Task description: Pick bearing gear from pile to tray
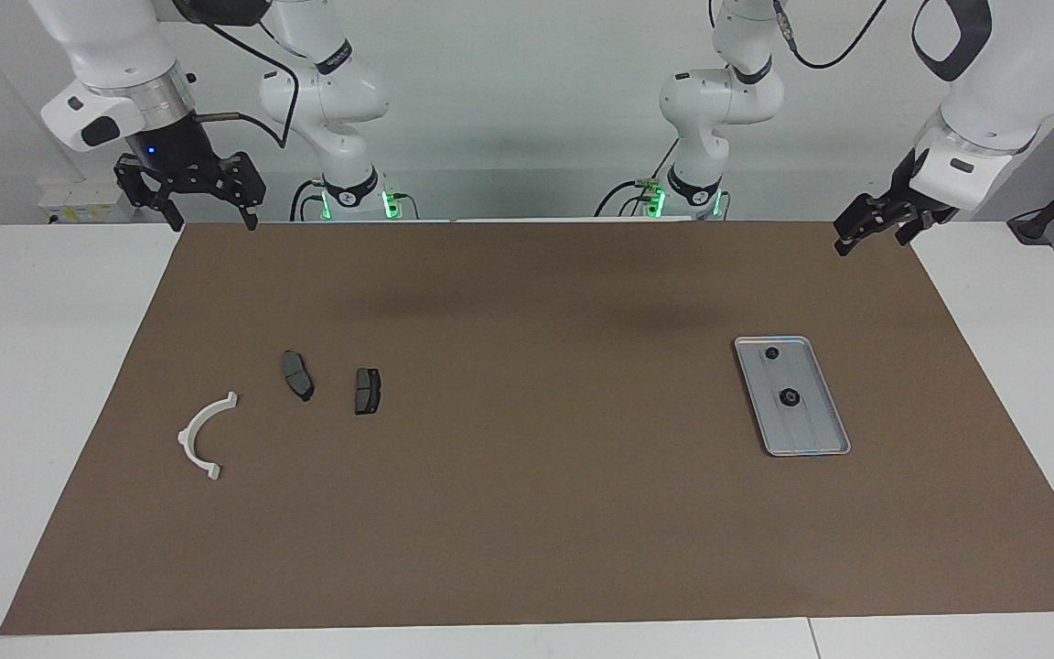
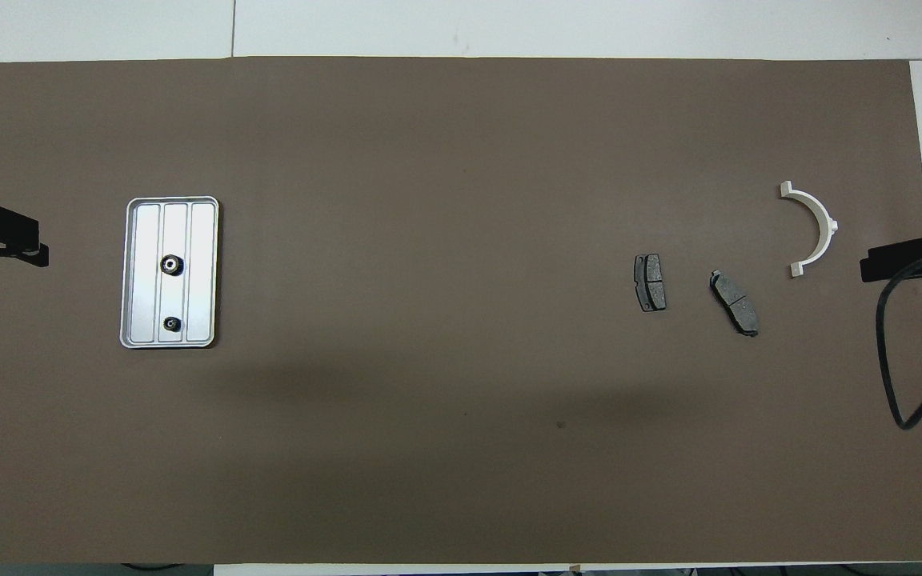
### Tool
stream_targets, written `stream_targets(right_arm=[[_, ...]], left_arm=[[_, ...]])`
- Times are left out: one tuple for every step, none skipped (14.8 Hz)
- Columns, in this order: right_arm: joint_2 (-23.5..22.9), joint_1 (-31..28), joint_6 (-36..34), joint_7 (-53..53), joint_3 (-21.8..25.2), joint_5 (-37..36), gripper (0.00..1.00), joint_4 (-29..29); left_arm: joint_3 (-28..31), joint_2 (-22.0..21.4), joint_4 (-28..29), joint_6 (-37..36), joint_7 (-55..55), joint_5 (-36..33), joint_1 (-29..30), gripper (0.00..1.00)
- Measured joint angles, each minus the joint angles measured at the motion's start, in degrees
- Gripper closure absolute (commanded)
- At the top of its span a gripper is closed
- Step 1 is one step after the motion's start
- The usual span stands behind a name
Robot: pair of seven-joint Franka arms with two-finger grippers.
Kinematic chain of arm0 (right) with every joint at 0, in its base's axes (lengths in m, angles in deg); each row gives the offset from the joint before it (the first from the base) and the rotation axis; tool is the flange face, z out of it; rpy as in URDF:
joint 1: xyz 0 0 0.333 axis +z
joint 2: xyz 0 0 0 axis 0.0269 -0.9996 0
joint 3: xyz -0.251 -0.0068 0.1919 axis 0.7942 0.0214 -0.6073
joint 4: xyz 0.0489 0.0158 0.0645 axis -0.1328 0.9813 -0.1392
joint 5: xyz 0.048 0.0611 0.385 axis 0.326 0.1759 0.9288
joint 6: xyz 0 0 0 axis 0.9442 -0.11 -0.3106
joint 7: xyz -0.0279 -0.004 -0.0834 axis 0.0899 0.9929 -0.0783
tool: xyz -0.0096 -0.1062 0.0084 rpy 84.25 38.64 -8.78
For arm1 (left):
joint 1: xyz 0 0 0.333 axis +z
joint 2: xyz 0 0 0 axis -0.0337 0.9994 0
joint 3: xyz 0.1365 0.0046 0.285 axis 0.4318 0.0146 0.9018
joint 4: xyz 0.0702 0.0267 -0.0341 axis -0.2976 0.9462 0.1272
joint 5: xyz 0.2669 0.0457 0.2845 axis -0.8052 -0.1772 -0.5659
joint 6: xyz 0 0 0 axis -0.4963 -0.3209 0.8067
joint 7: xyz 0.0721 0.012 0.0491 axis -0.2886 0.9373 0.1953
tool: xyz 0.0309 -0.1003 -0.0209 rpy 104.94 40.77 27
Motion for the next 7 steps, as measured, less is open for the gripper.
stream_targets(right_arm=[[0.00, 0.00, 0.00, 0.00, 0.00, 0.00, 0.00, 0.00], [0.00, 0.00, 0.00, 0.00, 0.00, 0.00, 0.00, 0.00], [0.00, 0.00, 0.00, 0.00, 0.00, 0.00, 0.00, 0.00], [0.00, 0.00, -0.01, 0.00, 0.00, 0.00, 0.00, 0.00], [0.00, 0.00, -0.02, 0.00, 0.00, 0.00, 0.00, 0.00], [0.00, 0.00, -0.02, 0.00, 0.00, 0.00, 0.00, 0.00], [0.00, 0.00, -0.02, 0.00, 0.00, 0.00, 0.00, 0.00]], left_arm=[[-0.23, 0.00, 0.00, 0.00, -0.19, 0.38, -0.02, 0.00], [-0.36, 0.00, 0.00, 0.00, -0.26, 1.24, -0.02, 0.00], [-0.40, 0.00, 0.00, 0.00, -0.29, 1.90, -0.02, 0.00], [-0.40, 0.00, 0.00, 0.01, -0.34, 2.15, -0.01, 0.00], [-0.40, 0.00, 0.00, 0.03, -0.39, 2.23, -0.01, 0.00], [-0.40, 0.00, 0.00, 0.04, -0.41, 2.26, -0.01, 0.00], [-0.40, 0.00, 0.00, 0.07, -0.43, 2.29, -0.01, 0.00]])
